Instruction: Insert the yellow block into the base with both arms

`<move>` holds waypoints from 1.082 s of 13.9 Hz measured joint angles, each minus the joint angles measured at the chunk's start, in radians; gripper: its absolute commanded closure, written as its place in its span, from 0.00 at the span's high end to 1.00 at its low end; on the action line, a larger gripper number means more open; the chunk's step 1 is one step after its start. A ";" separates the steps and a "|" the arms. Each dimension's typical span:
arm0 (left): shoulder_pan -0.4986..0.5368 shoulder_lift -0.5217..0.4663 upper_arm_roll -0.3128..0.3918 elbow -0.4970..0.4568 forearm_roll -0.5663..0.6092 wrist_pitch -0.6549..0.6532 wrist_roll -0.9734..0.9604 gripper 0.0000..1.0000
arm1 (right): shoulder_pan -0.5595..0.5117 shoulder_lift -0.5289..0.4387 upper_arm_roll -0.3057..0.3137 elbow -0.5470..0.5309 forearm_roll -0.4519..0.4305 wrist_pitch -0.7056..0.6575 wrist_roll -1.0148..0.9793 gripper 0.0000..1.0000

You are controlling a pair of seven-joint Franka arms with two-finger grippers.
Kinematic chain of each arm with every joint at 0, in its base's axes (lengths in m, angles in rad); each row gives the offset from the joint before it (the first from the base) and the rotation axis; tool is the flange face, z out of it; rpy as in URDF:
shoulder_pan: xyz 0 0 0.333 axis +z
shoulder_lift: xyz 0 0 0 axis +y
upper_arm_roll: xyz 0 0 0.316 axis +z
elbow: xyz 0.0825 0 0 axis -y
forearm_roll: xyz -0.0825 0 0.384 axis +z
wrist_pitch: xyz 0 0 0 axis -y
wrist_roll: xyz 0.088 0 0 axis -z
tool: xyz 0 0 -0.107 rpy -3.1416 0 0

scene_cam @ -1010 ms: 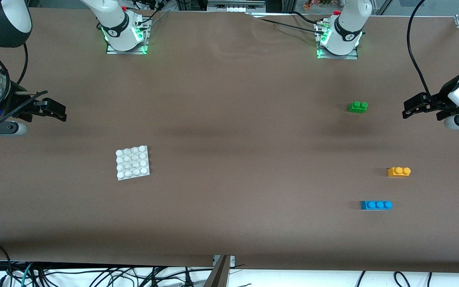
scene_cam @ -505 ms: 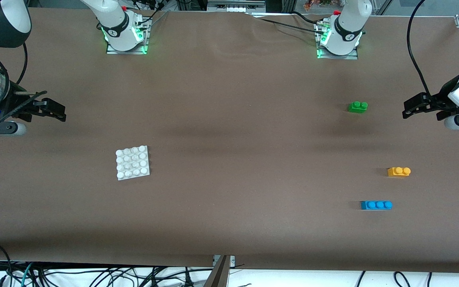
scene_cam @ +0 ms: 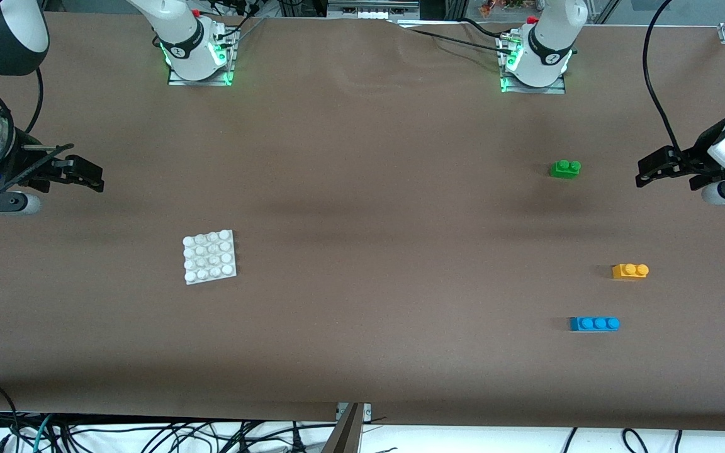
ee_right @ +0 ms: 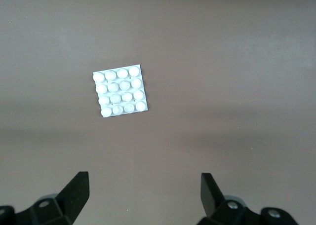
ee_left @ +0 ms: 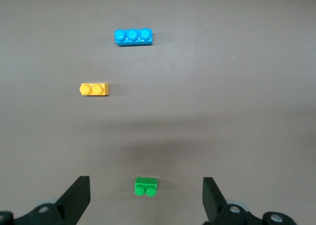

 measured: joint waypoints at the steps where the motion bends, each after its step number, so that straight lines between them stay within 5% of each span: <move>1: 0.000 0.000 0.000 0.000 0.000 0.000 0.000 1.00 | 0.000 0.000 0.000 0.000 0.000 0.000 0.000 1.00; 15: 0.001 0.000 0.000 0.000 0.000 0.000 0.000 1.00 | 0.010 0.090 0.008 -0.021 0.022 0.069 -0.002 1.00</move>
